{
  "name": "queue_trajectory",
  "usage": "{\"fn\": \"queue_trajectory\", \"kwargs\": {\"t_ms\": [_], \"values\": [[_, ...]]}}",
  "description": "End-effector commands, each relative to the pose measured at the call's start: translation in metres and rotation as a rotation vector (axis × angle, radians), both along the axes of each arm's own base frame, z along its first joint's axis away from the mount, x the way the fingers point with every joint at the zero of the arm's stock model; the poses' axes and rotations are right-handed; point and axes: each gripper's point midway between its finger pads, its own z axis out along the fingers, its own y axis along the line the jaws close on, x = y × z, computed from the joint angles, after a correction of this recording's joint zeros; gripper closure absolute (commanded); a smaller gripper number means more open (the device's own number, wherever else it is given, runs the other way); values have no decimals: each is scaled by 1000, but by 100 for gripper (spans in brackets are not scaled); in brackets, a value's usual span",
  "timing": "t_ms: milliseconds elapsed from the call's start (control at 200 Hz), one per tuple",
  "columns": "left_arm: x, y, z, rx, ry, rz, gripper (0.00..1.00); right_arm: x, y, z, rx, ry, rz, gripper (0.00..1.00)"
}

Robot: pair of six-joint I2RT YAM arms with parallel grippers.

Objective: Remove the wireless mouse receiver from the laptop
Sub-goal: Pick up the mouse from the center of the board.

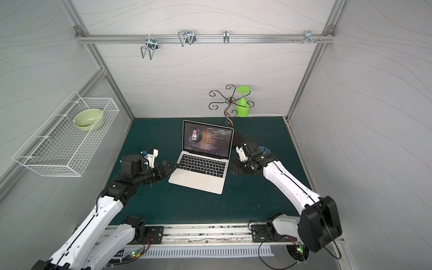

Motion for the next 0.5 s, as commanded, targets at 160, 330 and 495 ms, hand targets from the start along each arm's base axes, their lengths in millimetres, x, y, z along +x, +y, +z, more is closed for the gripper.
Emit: {"fn": "queue_trajectory", "kwargs": {"t_ms": [160, 330, 495], "values": [[3, -56, 119, -129, -468, -524, 4, -72, 85, 108, 733, 226, 489, 54], [-17, -62, 135, -124, -718, -662, 5, -102, 100, 126, 805, 265, 643, 54], [-52, -63, 132, -67, -936, -806, 5, -123, 108, 141, 829, 279, 741, 54]]}}
